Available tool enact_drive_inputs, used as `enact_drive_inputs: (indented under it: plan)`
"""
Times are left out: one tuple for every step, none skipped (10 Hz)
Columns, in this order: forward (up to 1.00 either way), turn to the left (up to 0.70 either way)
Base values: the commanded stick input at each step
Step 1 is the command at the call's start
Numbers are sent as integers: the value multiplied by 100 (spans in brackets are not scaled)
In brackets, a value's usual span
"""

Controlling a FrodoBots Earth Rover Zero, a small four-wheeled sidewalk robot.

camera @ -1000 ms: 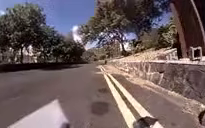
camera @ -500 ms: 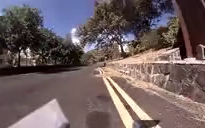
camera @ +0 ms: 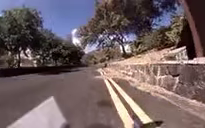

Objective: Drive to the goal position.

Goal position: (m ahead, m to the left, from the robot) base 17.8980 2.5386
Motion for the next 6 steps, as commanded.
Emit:
enact_drive_inputs:
  plan:
    - [50, 0]
    - [50, 0]
    - [50, 0]
    - [50, 0]
    - [50, 0]
    - [50, 0]
